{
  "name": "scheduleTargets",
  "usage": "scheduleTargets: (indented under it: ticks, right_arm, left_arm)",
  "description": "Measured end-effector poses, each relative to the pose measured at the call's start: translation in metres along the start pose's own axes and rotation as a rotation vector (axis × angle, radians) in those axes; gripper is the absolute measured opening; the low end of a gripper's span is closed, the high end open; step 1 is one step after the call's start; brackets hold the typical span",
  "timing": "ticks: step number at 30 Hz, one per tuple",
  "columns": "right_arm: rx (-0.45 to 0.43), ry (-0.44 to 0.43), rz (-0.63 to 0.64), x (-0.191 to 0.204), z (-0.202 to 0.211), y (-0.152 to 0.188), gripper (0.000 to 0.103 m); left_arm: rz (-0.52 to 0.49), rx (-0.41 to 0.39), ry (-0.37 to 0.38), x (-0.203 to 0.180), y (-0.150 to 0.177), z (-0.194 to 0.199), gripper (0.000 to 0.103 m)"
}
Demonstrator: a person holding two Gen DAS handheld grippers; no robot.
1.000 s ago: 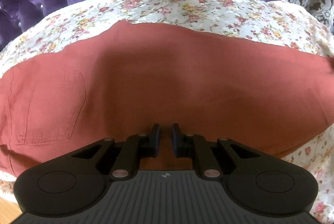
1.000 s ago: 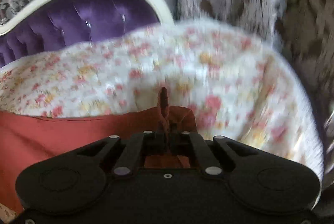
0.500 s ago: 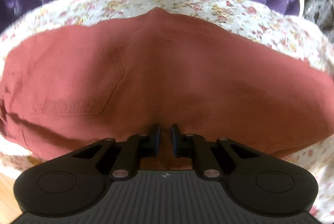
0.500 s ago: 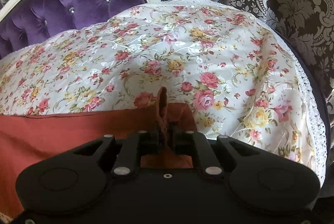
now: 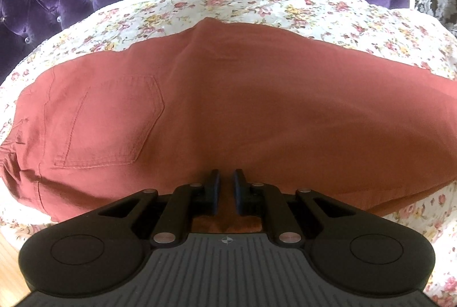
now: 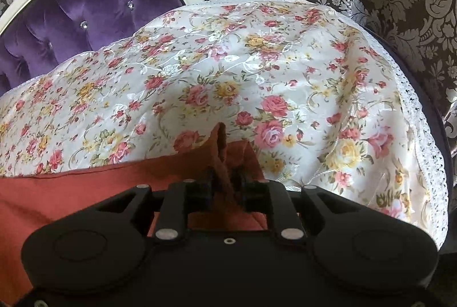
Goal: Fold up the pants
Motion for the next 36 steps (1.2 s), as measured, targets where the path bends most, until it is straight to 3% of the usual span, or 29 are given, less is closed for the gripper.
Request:
scheduleTargets:
  ticks: [16,20,25,30,36]
  right_arm:
    - [-0.005,-0.012,-0.073,-0.007,-0.001,-0.004,0.021]
    - [-0.034,0.079,-0.058,-0.012,-0.002,-0.008,0.038]
    - [-0.148,0.143,-0.085,-0.014,0.021,-0.023,0.038]
    - [-0.241,0.038,-0.033,0.018,0.063,-0.029,0.038]
    - [-0.240,-0.153,0.111,0.098,0.080,-0.022,0.039]
  left_arm:
    - [-0.008,-0.012,-0.015,-0.003,0.001,-0.001,0.010]
    - [-0.006,-0.019,-0.012,-0.003,0.001,-0.001,0.010]
    - [0.034,-0.016,0.025,0.003,0.002,0.003,0.010]
    - [0.077,-0.049,0.035,0.021,-0.008,0.015,0.011]
    - [0.143,-0.043,-0.005,0.055,-0.035,0.001,0.011]
Point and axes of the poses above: each gripper's, at about its wrist camera, not at the fingertips, and z roughly against the way its jaws point, x to its left, y to its underside, the point moved 6 cm from there along -z, roughly the way its jaws point, and after that the axes turned 1 degree about -z, right-handed, at the moved point
